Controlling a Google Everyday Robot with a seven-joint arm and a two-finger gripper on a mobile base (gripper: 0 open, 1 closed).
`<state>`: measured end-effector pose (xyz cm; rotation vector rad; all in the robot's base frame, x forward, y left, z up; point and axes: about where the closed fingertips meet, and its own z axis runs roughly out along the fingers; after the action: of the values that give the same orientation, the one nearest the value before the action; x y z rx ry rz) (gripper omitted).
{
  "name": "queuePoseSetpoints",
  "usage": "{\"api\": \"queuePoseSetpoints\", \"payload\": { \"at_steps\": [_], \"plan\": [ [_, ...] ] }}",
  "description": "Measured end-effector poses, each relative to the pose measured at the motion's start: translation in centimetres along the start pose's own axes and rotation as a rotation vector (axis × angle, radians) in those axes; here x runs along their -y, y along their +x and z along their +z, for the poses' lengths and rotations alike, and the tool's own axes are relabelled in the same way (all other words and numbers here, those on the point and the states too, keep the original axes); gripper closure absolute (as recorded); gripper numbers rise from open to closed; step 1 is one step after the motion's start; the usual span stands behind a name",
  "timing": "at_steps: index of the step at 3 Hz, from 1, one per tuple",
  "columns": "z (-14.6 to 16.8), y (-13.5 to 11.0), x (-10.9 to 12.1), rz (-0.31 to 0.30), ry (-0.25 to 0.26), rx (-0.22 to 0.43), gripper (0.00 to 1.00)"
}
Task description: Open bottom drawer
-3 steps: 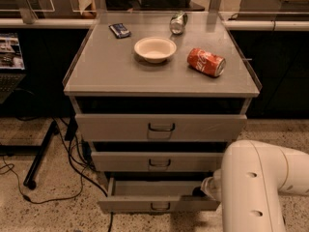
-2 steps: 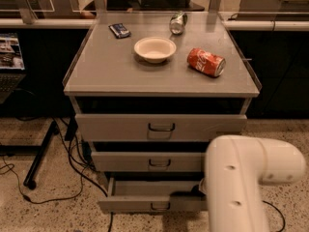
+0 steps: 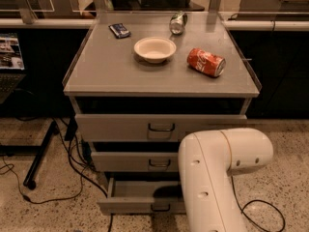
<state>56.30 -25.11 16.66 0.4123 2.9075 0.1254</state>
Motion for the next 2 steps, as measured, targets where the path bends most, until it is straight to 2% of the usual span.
{"api": "queuePoseSetpoints", "payload": {
  "at_steps": [1,2],
  "plan": [
    [0.83,2.31,0.77,-0.035,-0.014,-0.061,1.0],
    [0.92,2.89,0.96,-0.038,-0.025,-0.072,1.0]
  ]
}}
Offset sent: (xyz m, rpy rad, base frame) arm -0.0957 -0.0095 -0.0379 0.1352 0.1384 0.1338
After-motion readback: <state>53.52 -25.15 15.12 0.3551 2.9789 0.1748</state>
